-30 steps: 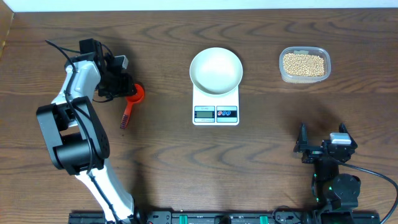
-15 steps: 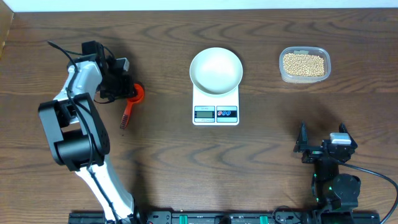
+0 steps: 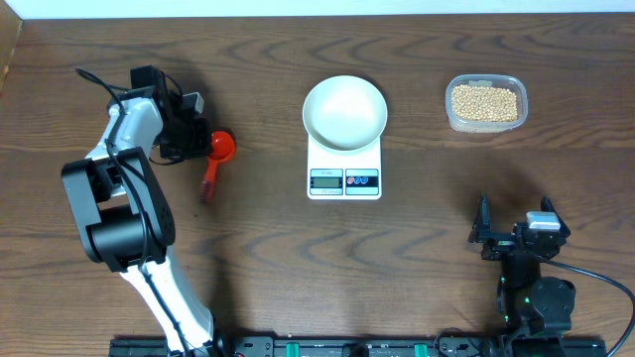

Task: Scoop item into bowl and weigh 50g on scale
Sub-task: 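Lift the red scoop up and toward the back with the left gripper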

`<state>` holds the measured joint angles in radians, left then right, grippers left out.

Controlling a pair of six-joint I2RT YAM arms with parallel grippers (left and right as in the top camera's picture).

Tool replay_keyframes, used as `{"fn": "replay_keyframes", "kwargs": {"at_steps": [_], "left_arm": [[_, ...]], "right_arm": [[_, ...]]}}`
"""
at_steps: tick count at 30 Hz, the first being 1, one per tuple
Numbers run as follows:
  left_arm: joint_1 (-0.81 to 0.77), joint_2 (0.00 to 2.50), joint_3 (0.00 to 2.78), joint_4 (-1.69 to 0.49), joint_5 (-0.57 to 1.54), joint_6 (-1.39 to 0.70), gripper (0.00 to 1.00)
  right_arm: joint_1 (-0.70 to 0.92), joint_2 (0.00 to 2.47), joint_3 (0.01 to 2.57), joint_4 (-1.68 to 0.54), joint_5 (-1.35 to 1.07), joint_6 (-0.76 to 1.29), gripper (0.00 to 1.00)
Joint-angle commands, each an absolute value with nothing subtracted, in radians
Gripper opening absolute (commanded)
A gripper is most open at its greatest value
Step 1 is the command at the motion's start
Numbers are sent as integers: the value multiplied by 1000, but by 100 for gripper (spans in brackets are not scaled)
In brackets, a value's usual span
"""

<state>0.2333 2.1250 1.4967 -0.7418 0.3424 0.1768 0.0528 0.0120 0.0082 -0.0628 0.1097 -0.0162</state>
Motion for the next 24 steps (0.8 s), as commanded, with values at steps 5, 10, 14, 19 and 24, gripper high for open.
{"fn": "replay_keyframes", "kwargs": {"at_steps": [5,10,14,19,24], "left_arm": [[249,2132,1528,-741,355,6,7],[249,2093,1568,-742,360,-154,7],[249,2034,1602,-735,430,-301,7],[248,1924,1613,-627,551,-583,7],[246,1821,1613,-485,558,-966,7]], "right_arm": [[57,5,6,-64,121,-31,99],[57,5,6,-64,121,-31,99],[57,5,6,-64,121,-31,99],[57,5,6,-64,121,-31,99],[57,5,6,-64,121,-31,99]]}}
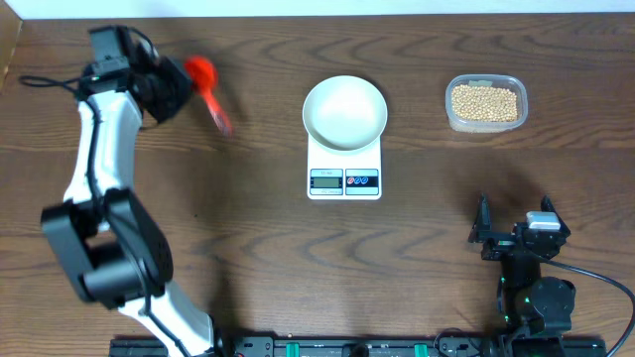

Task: Scoop item into bowl and weigh 50g on scale
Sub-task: 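Lift the red scoop up and toward the back with the left gripper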

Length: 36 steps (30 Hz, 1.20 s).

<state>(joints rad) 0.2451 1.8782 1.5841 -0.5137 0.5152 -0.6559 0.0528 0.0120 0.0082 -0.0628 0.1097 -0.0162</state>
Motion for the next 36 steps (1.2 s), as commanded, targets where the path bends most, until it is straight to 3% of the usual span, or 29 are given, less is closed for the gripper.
{"fn": "replay_keyframes", "kwargs": {"at_steps": [1,11,19,24,30,36], "left_arm": [[244,1803,1613,-456,558,-1036,7],[176,1744,1613,-371,558,-1342,7],[90,1744,1613,-198,534,-1372,7],[61,1744,1613,-91,526,-1420,7],[20,1744,1613,-81,504,-1427,7],[-35,1744,1613,-81,505,-1448,7]], "right_arm": [[57,5,6,-64,121,-31,99],[57,5,6,-64,121,-31,99],[56,6,6,-33,121,-70,99],[42,23,7,70,-13,-68,99],[-18,144,67,196,-144,11,99],[-101,424,273,236,-354,13,99]]}}
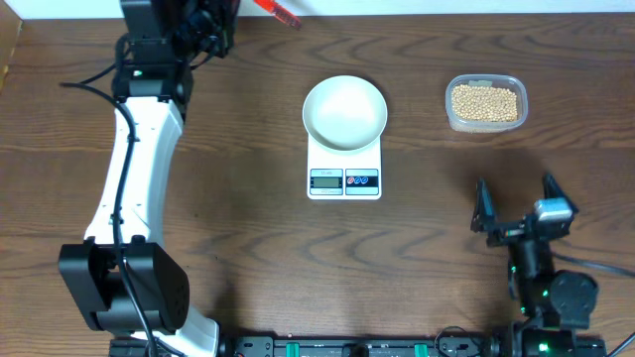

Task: Scoop item into bowl and weigh 50g on scale
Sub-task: 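Lift the red scoop up and toward the back with the left gripper, then reach the right gripper to the scoop handle above the bowl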

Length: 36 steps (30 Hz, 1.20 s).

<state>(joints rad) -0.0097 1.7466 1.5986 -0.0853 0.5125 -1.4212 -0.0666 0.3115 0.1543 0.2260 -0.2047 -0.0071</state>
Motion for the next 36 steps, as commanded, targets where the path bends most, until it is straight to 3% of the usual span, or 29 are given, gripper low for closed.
{"fn": "replay_keyframes", "kwargs": {"at_steps": [1,7,13,22,30,36], "left_arm": [[-44,1744,1613,-82,505,-1459,7],[-76,1744,1612,-103,505,-1542,7],[-91,1744,1612,-103,506,-1646,7],[-97,1744,1612,-103,509,-1812,7],[-114,1744,1612,-103,537,-1898,7],[-144,1744,1612,-118,569,-1898,7]], "right_arm": [[-115,479,318,236,-394,14,99],[-179,838,629,236,-686,16,99],[-181,1195,985,236,-939,209,99],[-64,1565,1383,236,-1121,426,99],[119,1718,1481,236,-1106,426,99],[167,1741,1477,181,-1159,442,99]]}}
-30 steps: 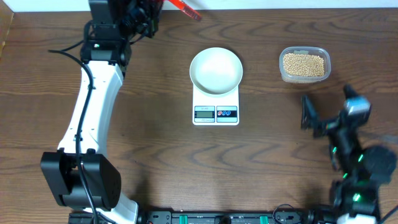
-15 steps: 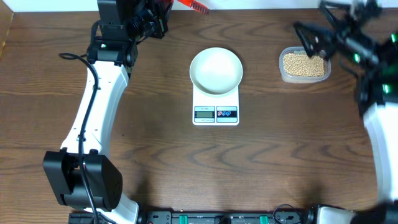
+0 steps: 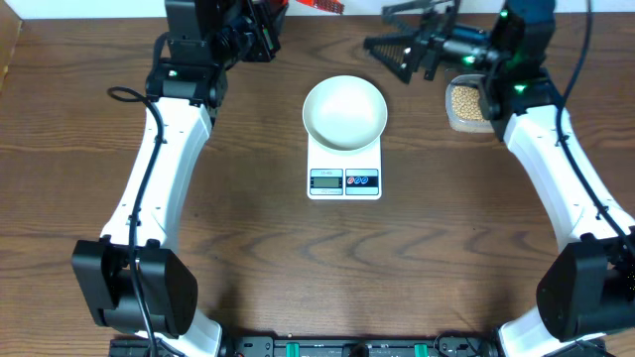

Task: Scoop item into bowl and weigh 50g on scale
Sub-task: 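Reach the right gripper to the scoop handle above the bowl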

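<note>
A white bowl [image 3: 344, 109] sits empty on the white digital scale [image 3: 344, 171] at mid-table. My left gripper [image 3: 276, 14] is raised at the far edge, up and left of the bowl, shut on a red scoop [image 3: 316, 6] whose end pokes right along the top of the overhead view. My right gripper [image 3: 385, 42] hangs open high over the table just right of the bowl's far side, fingers pointing left toward the scoop. The clear tub of soybeans [image 3: 468, 105] lies partly hidden under my right arm.
The brown wooden table [image 3: 248, 218] carries only the scale and tub. Both arms reach from the near edge to the far edge, the left one along the left side and the right one along the right side.
My right arm has left its folded rest near the front right and now reaches to the far edge beside the tub, gripper open. The left gripper with the scoop has shifted right, nearer the bowl.
My left gripper was at the red scoop lying on the table at far left. It then held the scoop lifted, farther back, then at the far edge left of the bowl. The right arm stayed folded until now, when it stands open facing the scoop.
</note>
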`<state>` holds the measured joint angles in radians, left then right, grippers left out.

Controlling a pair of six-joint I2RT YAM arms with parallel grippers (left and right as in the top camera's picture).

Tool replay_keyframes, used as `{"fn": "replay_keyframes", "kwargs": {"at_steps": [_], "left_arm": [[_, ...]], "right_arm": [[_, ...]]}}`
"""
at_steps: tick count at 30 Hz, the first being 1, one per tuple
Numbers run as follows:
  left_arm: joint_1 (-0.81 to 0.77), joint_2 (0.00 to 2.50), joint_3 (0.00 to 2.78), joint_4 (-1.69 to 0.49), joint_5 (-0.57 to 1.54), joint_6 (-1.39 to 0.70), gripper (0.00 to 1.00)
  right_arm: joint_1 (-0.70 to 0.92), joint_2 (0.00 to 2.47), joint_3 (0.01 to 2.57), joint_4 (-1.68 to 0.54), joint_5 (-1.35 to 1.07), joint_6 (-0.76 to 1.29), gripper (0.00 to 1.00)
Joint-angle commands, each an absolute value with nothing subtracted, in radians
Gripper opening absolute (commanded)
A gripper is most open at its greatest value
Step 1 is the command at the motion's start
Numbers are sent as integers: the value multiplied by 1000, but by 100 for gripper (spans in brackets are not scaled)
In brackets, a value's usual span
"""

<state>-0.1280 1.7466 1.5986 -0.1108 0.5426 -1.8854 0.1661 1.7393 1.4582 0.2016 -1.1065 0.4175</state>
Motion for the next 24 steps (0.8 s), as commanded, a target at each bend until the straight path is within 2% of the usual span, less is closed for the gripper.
{"fn": "replay_keyframes", "kwargs": {"at_steps": [1,12,15,19,24], "left_arm": [[-149,1745,1612,-125,568,-1898,7],[-152,1745,1612,-258,542,-1898,7],[-152,1745,1612,-259,542,-1898,7],[-165,1745,1612,-324,542,-1898,7],[-176,1745,1612,-492,542,-1894,7]], "right_arm": [[167,1741,1477,167,-1149,441,99],[186,1741,1492,223,-958,590,99],[217,1741,1497,153,-897,591,94],[243,1741,1498,56,-866,575,82],[236,1741,1498,33,-878,566,82]]}}
